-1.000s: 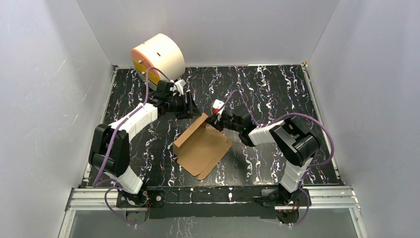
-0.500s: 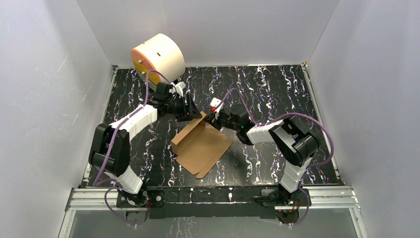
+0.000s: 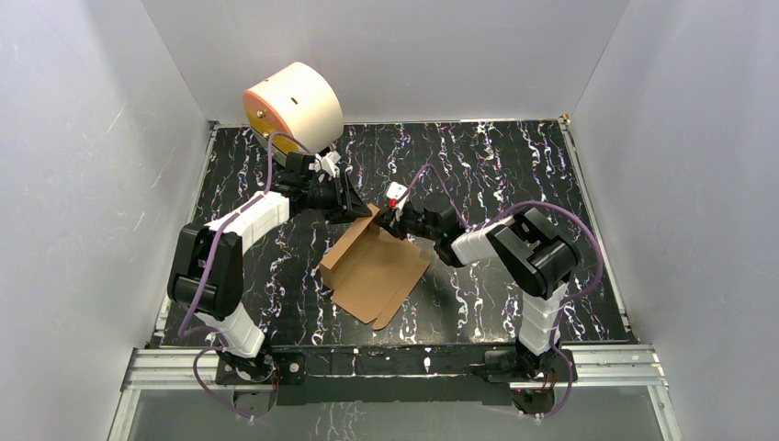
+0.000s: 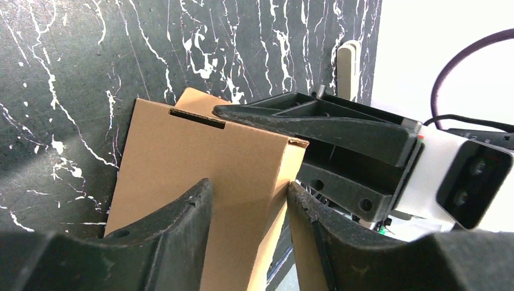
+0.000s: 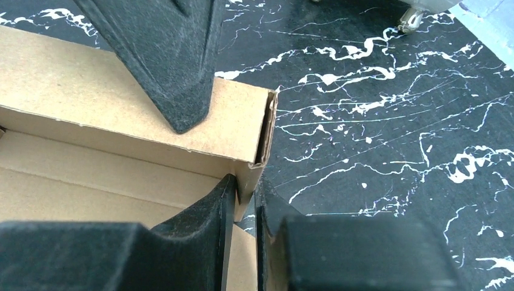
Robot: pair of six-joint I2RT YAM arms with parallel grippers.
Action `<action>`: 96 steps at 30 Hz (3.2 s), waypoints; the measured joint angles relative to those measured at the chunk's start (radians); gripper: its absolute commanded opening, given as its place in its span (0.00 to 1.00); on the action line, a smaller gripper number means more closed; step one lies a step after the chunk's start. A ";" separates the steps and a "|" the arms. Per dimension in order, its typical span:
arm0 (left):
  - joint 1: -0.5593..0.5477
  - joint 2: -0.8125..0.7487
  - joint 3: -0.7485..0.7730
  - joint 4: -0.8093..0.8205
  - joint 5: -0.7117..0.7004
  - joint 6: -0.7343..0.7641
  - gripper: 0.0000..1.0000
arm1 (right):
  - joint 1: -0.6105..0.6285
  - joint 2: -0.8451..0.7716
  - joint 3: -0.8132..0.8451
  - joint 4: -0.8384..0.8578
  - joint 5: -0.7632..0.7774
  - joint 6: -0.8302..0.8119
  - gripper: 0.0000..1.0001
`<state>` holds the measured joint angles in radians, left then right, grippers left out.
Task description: Fold the paper box
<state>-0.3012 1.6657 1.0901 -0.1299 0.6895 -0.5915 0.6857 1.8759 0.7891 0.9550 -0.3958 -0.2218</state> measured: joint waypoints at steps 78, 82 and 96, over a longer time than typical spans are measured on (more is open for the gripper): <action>-0.488 -0.314 0.097 -0.426 -0.984 0.237 0.65 | -0.011 -0.978 -0.463 -0.515 0.611 0.497 0.99; -0.507 -0.225 0.126 -0.446 -1.053 0.243 0.67 | -0.011 -1.025 -0.474 -0.544 0.638 0.511 0.99; -0.457 -0.117 0.150 -0.412 -1.090 0.223 0.49 | -0.012 -1.051 -0.479 -0.565 0.661 0.507 0.99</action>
<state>-0.7578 1.5486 1.2404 -0.5415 -0.4004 -0.3683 0.6739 0.8253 0.3099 0.3897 0.2653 0.2855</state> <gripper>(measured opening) 0.548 0.984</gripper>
